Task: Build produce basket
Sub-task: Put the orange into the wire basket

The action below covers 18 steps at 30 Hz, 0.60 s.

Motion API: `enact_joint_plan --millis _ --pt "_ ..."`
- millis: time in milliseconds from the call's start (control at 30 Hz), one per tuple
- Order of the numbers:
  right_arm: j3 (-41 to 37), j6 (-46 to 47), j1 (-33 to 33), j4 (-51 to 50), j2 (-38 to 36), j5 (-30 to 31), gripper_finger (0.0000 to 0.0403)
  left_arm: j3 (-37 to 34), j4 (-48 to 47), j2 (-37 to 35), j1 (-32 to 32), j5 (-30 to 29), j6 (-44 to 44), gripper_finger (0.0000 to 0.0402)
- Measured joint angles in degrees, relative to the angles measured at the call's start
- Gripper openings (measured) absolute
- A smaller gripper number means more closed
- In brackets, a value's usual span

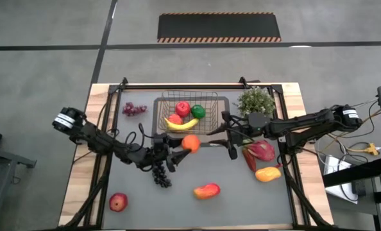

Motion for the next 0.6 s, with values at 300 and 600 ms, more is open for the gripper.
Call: enact_joint_plan --millis 300,600 --pt "0.0 -1.04 0.2 -0.01 -0.32 2.63 0.0256 -0.02 -0.59 0.02 2.02 0.02 -0.53 0.0303" --pt "3.18 -8.04 5.36 -4.58 -1.09 7.36 0.0294 -0.02 -0.37 -0.26 3.86 0.64 -0.68 0.0303"
